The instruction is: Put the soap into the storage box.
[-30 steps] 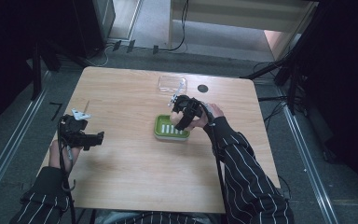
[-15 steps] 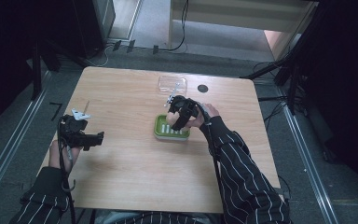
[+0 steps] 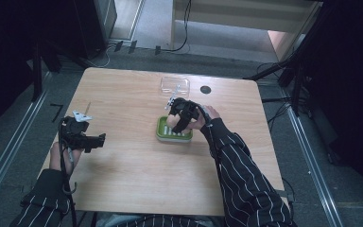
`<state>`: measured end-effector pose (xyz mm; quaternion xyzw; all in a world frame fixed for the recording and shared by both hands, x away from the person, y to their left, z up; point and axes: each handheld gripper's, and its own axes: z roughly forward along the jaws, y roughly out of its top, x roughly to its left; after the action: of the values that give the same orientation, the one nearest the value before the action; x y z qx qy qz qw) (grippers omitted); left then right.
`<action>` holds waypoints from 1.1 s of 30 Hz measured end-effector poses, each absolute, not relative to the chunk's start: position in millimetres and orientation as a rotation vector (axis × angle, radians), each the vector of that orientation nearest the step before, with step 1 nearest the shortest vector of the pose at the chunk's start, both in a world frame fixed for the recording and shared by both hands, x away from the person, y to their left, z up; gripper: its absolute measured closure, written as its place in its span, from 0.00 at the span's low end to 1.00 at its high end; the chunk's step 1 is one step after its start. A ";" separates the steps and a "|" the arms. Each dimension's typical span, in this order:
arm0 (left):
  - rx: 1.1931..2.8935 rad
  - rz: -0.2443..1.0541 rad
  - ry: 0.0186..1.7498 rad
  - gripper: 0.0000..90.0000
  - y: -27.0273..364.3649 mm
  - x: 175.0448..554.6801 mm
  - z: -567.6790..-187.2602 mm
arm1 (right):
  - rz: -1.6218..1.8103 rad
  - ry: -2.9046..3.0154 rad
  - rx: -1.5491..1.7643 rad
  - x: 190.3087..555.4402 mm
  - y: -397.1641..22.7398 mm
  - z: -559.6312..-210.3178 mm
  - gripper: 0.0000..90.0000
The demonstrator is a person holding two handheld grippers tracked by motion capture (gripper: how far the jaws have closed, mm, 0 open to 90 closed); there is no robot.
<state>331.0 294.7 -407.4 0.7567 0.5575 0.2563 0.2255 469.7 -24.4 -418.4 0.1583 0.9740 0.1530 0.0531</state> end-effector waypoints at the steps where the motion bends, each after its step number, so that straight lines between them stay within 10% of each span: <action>1: 2.085 0.707 1.539 0.16 294.7 331.0 -407.5 | 0.463 2.964 0.493 469.5 -23.7 -419.2 0.37; 33: 2.089 0.709 1.539 0.16 295.1 330.8 -407.4 | 0.487 2.995 0.429 477.8 -14.4 -442.3 0.37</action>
<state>330.8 295.1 -407.4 0.7568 0.5576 0.2569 0.2242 477.8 -14.4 -442.3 0.1400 0.9766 0.1587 0.0385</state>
